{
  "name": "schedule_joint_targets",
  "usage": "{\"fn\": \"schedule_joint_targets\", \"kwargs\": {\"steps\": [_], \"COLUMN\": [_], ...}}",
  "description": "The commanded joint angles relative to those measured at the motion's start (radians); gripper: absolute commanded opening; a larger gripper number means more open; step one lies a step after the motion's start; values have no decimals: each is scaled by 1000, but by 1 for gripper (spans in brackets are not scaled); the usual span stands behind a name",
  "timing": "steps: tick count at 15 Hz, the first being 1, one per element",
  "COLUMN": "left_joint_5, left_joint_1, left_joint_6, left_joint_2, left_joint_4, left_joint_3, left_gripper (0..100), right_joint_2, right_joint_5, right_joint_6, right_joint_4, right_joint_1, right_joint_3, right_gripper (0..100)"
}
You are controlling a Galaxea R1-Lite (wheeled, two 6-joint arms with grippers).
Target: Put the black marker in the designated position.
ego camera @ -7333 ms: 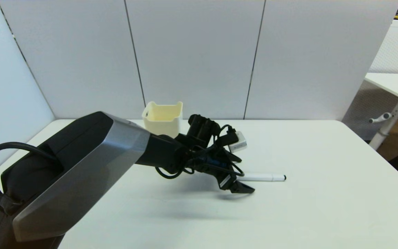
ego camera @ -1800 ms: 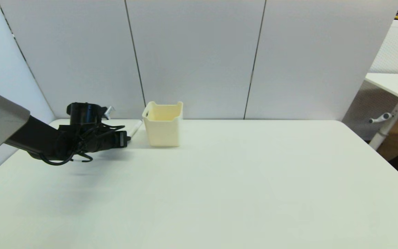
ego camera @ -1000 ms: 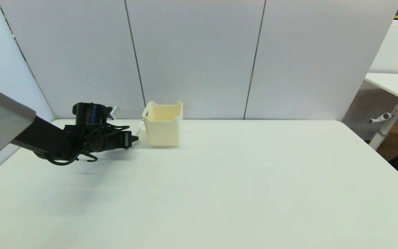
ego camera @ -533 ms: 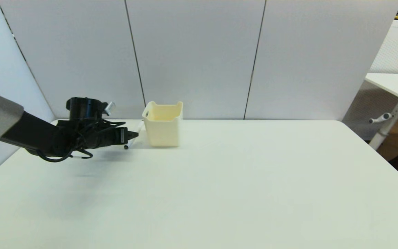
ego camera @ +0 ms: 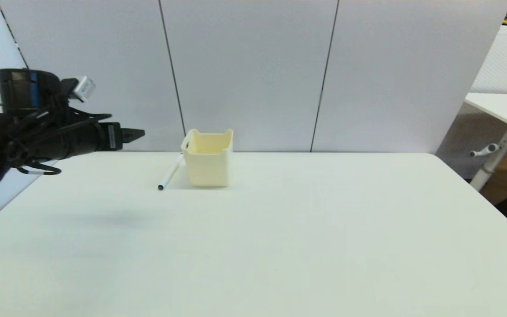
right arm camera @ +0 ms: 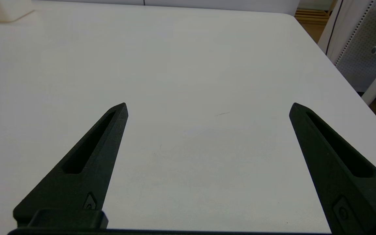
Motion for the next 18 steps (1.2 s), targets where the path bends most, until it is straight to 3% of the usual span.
{"fn": "schedule_joint_targets", "kwargs": {"steps": [1,4,10,18], "left_joint_5": [7,6,2,2], "left_joint_1": [5,13,76,94], "left_joint_6": [150,222,224,259], "left_joint_2": [-431,-725,-1163,-1431], "left_joint_4": [65,74,69,54], "left_joint_3": [164,395,763,1067], "left_gripper": [100,100,100,100], "right_joint_2": [1,1,1,1], "right_joint_5": [1,1,1,1], "right_joint_6": [0,0,0,-2], "right_joint_4": [0,0,0,0], "right_joint_1": [0,0,0,0], "right_joint_3": [0,0,0,0], "right_gripper": [100,100,100,100]}}
